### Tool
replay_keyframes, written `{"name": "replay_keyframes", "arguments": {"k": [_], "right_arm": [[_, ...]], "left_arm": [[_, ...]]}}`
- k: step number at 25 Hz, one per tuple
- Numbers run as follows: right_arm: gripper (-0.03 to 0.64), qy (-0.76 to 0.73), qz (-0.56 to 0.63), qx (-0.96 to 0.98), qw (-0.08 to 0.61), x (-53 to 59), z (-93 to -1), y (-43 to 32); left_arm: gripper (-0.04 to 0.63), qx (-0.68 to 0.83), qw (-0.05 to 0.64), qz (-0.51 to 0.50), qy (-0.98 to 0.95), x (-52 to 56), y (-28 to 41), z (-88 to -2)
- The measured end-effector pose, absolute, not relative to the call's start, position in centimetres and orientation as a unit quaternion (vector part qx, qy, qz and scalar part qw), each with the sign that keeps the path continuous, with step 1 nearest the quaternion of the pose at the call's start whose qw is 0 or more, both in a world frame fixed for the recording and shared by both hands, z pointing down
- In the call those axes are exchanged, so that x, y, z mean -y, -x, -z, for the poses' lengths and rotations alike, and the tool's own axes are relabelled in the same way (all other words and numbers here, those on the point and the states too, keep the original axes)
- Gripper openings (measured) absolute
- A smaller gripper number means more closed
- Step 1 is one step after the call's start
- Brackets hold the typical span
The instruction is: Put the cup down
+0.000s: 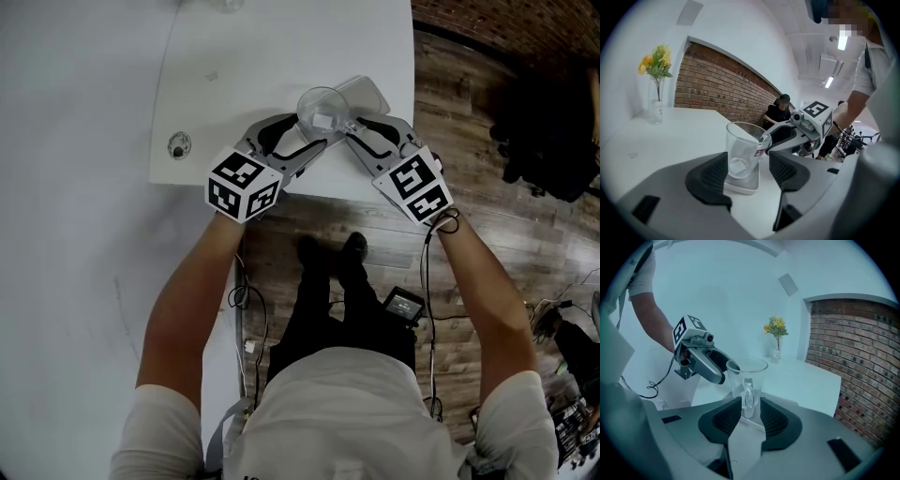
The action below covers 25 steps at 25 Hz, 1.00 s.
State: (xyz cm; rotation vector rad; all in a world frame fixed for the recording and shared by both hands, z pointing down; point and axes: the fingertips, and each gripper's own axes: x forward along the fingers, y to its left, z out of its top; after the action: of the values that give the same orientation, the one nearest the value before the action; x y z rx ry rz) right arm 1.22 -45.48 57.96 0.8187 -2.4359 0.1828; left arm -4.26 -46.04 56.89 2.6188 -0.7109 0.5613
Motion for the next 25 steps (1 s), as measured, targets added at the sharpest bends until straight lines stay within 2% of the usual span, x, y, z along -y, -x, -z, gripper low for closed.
{"name": "replay_keyframes", "arguments": {"k": [5, 10, 13, 15, 17, 25], "right_arm": [[0.114, -0.309, -0.066, 0.909, 0.273, 45.3, -57.3, -1.6], [0.112, -0.335, -0.053, 0.908, 0.247, 45.3, -52.5, -2.4], [0.105, -0.357, -0.069, 0.903, 0.228, 45.2, -49.3, -2.9], [0.043, -0.368, -0.075, 0.899, 0.224, 44.8, -47.4, -3.2], [0.021, -0.377, -0.074, 0.896, 0.225, 44.0, -45.8, -3.5], [0.014, -0.407, -0.069, 0.885, 0.214, 39.5, -39.3, -4.3]], "left_arm": [[0.27, 0.261, 0.185, -0.189, -0.928, 45.8, 4.8, -56.4], [0.261, 0.282, 0.171, -0.163, -0.93, 45.5, 6.1, -52.6], [0.201, 0.289, 0.161, -0.139, -0.933, 45.2, 6.2, -49.1], [0.138, 0.286, 0.156, -0.123, -0.937, 44.6, 5.9, -46.7], [0.091, 0.279, 0.152, -0.107, -0.942, 43.4, 5.4, -44.4], [0.028, 0.272, 0.125, -0.075, -0.951, 38.4, 5.3, -36.8]]}}
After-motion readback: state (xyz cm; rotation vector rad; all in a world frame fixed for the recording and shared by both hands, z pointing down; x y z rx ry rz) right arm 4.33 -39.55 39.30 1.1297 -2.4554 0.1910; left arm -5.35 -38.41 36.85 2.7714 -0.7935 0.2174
